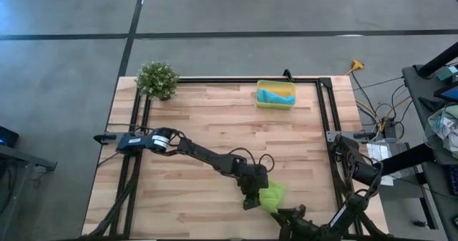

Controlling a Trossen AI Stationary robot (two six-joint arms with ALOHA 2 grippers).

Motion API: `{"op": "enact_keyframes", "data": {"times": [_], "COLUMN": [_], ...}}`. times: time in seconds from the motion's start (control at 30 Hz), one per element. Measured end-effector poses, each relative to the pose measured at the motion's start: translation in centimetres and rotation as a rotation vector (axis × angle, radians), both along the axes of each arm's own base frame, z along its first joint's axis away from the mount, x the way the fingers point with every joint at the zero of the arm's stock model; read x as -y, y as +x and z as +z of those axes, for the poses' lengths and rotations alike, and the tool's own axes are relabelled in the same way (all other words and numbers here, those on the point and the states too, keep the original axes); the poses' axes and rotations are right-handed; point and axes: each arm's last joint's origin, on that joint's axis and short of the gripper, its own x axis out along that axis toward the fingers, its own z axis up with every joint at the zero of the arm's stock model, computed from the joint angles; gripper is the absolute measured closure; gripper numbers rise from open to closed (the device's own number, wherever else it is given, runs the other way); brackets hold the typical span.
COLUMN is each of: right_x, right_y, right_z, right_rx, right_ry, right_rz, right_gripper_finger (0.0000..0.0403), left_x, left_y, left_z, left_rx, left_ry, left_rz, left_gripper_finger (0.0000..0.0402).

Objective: Roll microfiber towels into tight, uniform cylinder then place into a basket
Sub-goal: Roll the green microfiber towel

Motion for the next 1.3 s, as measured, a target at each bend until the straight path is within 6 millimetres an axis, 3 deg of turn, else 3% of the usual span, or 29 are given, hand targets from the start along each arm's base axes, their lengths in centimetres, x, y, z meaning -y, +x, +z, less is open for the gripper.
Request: {"op": "enact_keyframes", "data": {"times": [0.37,0.6,0.7,1.0,1.3], "right_x": [0.5,0.5,0.5,-0.1,-0.1], "right_y": [1.0,1.0,1.0,0.5,0.2], "right_z": [0.1,0.2,0.3,0.3,0.3], "right_rx": [0.058,0.096,0.125,0.271,0.5], "right_ry": [0.101,0.167,0.218,0.59,0.977], "right_rz": [-0.085,-0.121,-0.149,-0.344,-0.58], "right_gripper_finger": [0.0271,0.038,0.0388,0.0393,0.0394], "left_x": [0.0,0.0,0.0,-0.1,-0.9], "left_y": [0.0,0.0,0.1,0.1,-1.1], "left_z": [0.0,0.0,-0.1,0.5,4.6], "left_rx": [0.009,0.021,0.037,0.11,0.199], "left_ry": [0.002,0.013,0.042,0.096,0.195], "left_rz": [-0.003,-0.013,0.003,-0.036,-0.121], "left_gripper_finger": [0.0399,0.0399,0.0399,0.0399,0.0399]}}
